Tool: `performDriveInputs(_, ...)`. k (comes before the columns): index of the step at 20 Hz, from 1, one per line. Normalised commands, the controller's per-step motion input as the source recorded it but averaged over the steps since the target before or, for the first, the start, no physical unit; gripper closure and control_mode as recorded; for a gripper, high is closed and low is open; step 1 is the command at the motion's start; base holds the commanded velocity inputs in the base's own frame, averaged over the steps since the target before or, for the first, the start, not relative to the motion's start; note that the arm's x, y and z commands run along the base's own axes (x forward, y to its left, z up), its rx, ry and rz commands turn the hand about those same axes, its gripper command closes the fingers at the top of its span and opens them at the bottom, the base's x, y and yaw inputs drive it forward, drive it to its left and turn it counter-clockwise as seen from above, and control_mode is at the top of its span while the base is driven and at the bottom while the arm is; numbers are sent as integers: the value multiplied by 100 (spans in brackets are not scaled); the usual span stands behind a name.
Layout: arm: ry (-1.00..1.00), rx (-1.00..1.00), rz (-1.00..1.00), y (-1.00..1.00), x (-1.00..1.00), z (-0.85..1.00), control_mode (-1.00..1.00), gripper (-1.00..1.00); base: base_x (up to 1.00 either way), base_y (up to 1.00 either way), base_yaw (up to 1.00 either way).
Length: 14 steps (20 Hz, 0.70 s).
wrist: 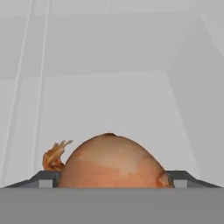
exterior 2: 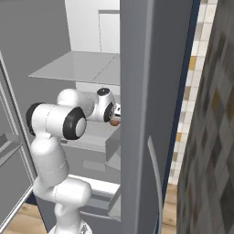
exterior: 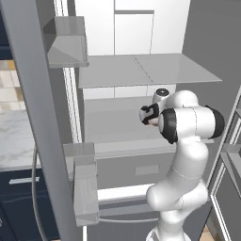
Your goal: Open the fridge, remove the mango, onion, and fish, and place them on any counter.
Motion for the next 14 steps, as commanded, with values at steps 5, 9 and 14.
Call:
performDriveInputs(5, -20, 0, 5, 0, -83, -3, -100, 100, 0, 0, 0)
performDriveInputs(9, -16, 1, 6, 0, -100, 16, -100, 100, 0, 0, 0)
performDriveInputs(14, -1, 3, 6, 26, -100, 92, -100, 100, 0, 0, 0)
